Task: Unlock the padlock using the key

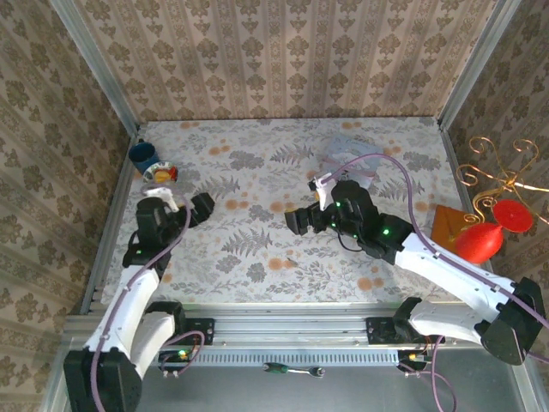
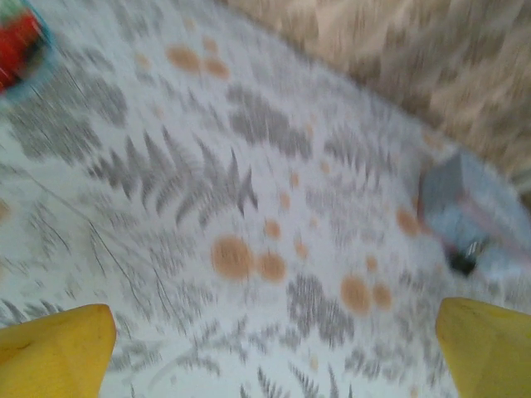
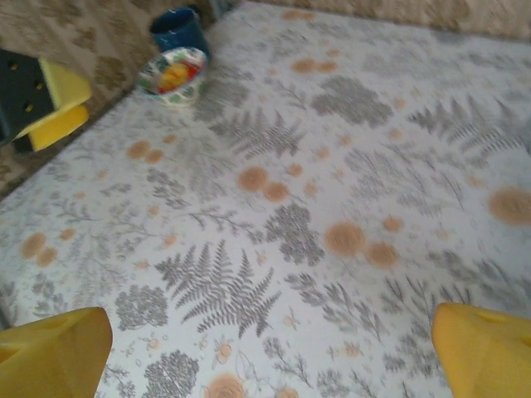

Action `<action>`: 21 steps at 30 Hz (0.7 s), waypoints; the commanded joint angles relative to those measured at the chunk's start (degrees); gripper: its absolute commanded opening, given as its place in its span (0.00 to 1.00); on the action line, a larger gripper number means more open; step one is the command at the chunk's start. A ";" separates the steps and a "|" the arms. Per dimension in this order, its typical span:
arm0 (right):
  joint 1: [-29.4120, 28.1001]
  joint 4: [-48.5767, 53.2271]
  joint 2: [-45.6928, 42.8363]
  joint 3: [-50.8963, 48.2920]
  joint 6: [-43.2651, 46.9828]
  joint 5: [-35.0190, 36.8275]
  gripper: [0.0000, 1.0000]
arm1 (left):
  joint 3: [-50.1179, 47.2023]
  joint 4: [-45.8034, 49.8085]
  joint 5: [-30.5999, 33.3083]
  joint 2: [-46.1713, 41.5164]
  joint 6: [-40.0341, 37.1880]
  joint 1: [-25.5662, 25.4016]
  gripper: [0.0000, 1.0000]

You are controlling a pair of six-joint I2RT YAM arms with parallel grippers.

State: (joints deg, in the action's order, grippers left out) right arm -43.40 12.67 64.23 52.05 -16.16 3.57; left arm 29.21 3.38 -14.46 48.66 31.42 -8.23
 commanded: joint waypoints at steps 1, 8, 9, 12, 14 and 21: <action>-2.26 10.02 1.60 0.90 -9.34 11.22 1.00 | 2.75 9.31 4.40 4.43 -5.67 -4.09 1.00; -10.87 10.80 8.22 -1.41 -26.25 14.63 0.99 | -4.06 -4.01 1.42 8.21 -5.57 -8.08 0.93; -12.17 10.89 9.68 -1.34 -28.15 15.25 0.99 | -5.41 -6.34 1.54 8.17 -5.60 -8.29 0.93; -15.70 12.10 14.67 -0.23 -32.32 16.47 0.98 | -9.11 -11.72 1.51 6.76 -6.69 -8.97 0.92; -17.08 10.43 18.16 -0.39 -33.14 14.55 0.99 | -11.46 -14.45 2.43 5.34 -6.73 -9.44 0.93; -17.42 9.32 24.42 -1.97 -38.90 11.27 0.90 | -13.71 -14.35 6.87 0.15 -5.42 -9.44 0.97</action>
State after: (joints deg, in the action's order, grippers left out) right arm -60.69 21.06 86.96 50.04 -50.02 14.61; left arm 15.81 -7.90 -10.15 50.54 26.28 -17.45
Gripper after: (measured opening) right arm 0.918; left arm 0.968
